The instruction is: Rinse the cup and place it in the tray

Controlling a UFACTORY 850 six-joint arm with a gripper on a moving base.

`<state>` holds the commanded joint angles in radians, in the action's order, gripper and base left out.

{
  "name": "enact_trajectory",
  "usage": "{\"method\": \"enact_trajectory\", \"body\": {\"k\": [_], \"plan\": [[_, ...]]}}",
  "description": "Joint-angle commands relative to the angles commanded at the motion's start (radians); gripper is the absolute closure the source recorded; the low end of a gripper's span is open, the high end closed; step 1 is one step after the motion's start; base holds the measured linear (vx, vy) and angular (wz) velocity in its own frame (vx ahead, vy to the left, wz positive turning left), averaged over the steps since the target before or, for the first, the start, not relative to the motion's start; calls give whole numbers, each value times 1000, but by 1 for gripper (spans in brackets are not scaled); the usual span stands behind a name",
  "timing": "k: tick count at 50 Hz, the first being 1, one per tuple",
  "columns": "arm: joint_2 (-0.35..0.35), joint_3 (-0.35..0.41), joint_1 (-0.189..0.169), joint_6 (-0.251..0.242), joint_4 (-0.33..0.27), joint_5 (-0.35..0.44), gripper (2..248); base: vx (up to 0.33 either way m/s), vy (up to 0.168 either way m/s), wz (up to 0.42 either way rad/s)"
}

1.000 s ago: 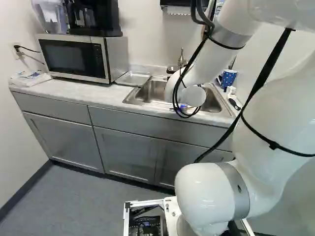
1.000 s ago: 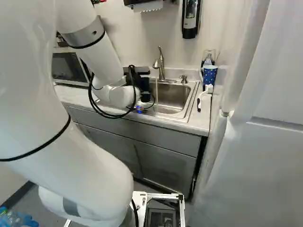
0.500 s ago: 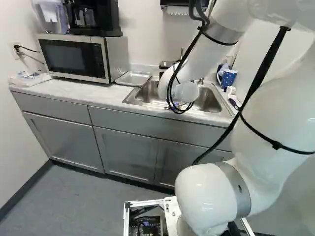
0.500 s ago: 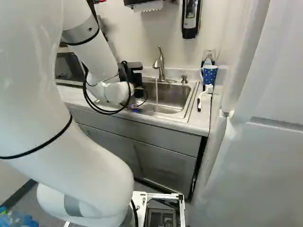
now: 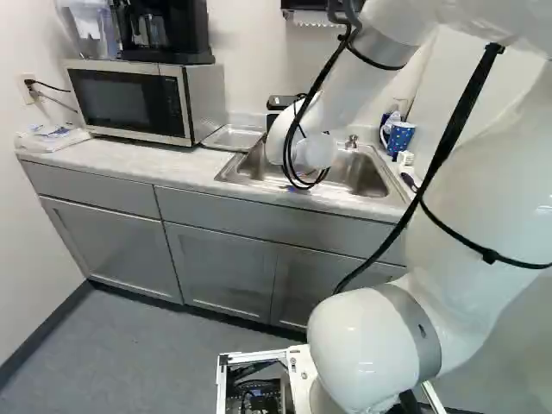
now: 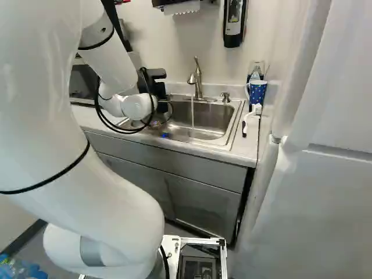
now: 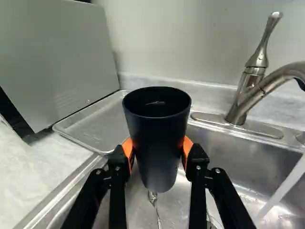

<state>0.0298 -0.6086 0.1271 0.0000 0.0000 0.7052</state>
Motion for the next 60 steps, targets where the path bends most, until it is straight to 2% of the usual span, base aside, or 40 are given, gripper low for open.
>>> {"method": "enact_trajectory", "body": {"k": [7,13,60], "plan": [[6,-10,8,2,0,0,130,0,0,0],[6,-10,8,40,0,0,130,0,0,0],[6,-10,8,527,0,0,130,0,0,0]]}}
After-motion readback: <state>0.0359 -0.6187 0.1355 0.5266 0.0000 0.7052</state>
